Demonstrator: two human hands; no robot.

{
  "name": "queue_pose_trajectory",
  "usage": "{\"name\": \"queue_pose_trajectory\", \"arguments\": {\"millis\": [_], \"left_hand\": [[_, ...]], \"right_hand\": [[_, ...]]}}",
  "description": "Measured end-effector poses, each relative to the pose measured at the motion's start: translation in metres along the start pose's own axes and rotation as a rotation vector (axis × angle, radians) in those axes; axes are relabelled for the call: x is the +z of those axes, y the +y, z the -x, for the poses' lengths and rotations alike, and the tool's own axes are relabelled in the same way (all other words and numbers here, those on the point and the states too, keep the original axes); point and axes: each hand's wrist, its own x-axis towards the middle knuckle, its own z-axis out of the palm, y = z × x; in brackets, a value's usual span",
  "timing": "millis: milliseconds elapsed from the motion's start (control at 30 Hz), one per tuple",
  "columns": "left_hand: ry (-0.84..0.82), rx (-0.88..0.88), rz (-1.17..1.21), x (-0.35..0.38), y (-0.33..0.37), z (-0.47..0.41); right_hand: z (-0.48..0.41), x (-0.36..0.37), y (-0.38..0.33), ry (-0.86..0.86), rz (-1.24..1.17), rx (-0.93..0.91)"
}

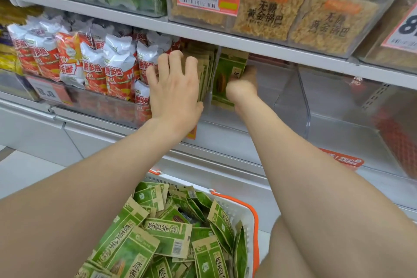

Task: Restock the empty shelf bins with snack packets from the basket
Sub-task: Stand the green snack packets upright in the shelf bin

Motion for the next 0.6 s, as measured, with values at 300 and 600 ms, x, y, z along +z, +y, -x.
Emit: {"name": "queue_pose_trajectory", "arguments": {"millis": [300,600], "left_hand": [[-0.003,0.027,-0.039,0.024,-0.01,-0.004],[-0.014,0.038,0.013,0.025,-0.011,-0.006]], "right_hand": [[-0.052,0.025,0.007,0.144,0.308,-0.077],[-0.053,0.024,0.023,0.144,0.217,-0.083]]}}
